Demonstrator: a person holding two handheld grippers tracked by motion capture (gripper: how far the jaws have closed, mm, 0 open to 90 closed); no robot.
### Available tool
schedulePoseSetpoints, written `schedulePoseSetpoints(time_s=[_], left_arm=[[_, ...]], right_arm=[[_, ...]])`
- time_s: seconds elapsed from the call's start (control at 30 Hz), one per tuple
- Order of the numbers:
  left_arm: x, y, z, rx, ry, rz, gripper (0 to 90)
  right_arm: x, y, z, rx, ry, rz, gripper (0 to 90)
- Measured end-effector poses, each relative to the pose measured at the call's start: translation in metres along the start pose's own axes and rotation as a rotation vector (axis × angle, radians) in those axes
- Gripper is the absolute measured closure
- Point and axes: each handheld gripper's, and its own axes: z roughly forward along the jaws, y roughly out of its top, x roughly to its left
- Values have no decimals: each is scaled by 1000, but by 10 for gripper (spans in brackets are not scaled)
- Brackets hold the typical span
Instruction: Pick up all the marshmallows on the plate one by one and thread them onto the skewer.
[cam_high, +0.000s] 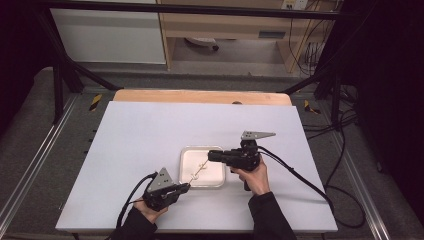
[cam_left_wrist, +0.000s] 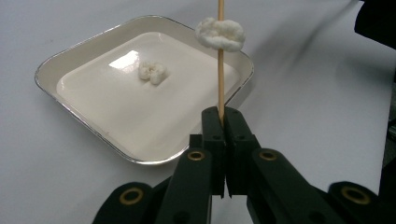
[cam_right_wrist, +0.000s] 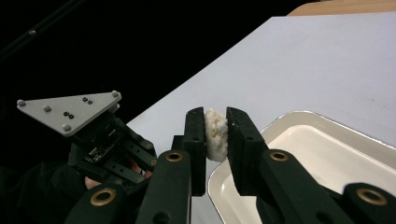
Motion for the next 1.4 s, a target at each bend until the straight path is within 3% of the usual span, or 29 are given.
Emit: schedulePoseSetpoints(time_s=[1.4], left_arm=[[-5,-2,9,45,-21,4,883]], right_arm=[[12,-18,8,21,18,-47,807]])
